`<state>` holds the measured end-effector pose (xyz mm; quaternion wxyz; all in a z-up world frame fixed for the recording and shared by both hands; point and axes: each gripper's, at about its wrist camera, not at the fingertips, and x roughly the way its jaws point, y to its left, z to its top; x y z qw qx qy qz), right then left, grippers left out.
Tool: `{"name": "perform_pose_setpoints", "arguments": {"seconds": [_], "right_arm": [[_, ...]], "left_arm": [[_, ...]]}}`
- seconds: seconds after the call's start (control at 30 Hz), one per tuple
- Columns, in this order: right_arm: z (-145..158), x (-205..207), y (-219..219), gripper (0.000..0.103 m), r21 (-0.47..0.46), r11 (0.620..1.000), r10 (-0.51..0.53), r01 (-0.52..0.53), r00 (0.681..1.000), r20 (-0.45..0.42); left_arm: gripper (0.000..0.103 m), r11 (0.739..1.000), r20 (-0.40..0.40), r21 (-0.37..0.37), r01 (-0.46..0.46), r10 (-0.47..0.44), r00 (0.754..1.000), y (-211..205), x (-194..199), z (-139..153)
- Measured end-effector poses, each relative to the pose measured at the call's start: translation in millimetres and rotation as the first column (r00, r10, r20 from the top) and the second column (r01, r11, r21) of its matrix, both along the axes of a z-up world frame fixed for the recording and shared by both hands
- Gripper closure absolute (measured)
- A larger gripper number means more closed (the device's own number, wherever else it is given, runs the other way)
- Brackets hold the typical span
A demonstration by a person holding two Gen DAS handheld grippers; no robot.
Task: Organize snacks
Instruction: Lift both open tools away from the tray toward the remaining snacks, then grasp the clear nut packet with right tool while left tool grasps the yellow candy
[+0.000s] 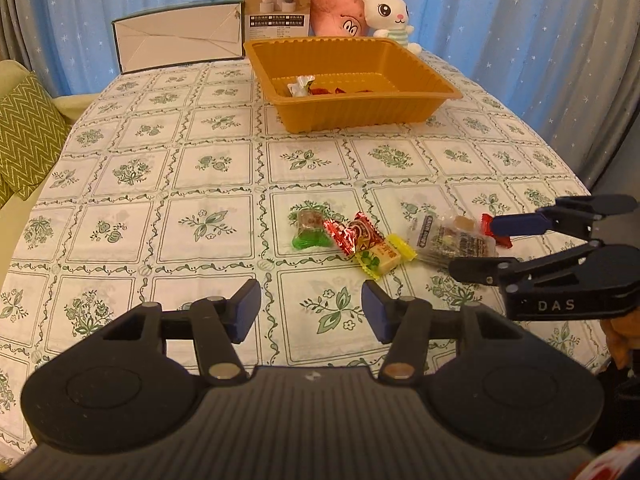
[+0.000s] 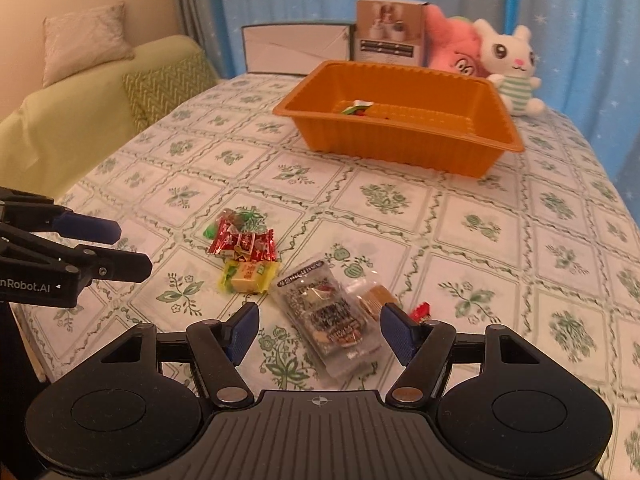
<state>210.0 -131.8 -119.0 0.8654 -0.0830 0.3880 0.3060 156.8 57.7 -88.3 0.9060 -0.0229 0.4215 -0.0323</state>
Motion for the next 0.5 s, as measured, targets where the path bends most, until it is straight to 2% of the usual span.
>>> {"name": "perform_pose_setpoints", "arguments": {"seconds": [0.13,0.27,0.43,0.5], "right_arm": [[-9.7,8.3,12.7,0.036,-0.067,0.997,0.049,-0.048,0.999,0.006],[-11.2,5.6,15.6,0.051,-0.116,0.993,0.032,-0.032,0.999,0.002],[-12.9,-11.5,10.1,0.053,-0.09,0.995,0.026,-0.033,0.997,-0.076],[-13.7,-15.3,7.6,0.053,-0.073,0.997,0.002,-0.007,0.997,-0.072]], "left_arm": [[0.051,1.0,-0.008,-0.005,0.007,-0.007,1.0,0.6,4.9,-5.4],[0.051,1.0,-0.008,-0.005,0.02,-0.02,1.0,-0.3,7.6,-7.9],[0.051,0.999,-0.012,-0.01,0.033,-0.033,0.999,-2.4,9.1,-11.7],[0.051,0.999,-0.011,-0.022,0.035,-0.035,0.999,-3.2,9.1,-12.4]]}}
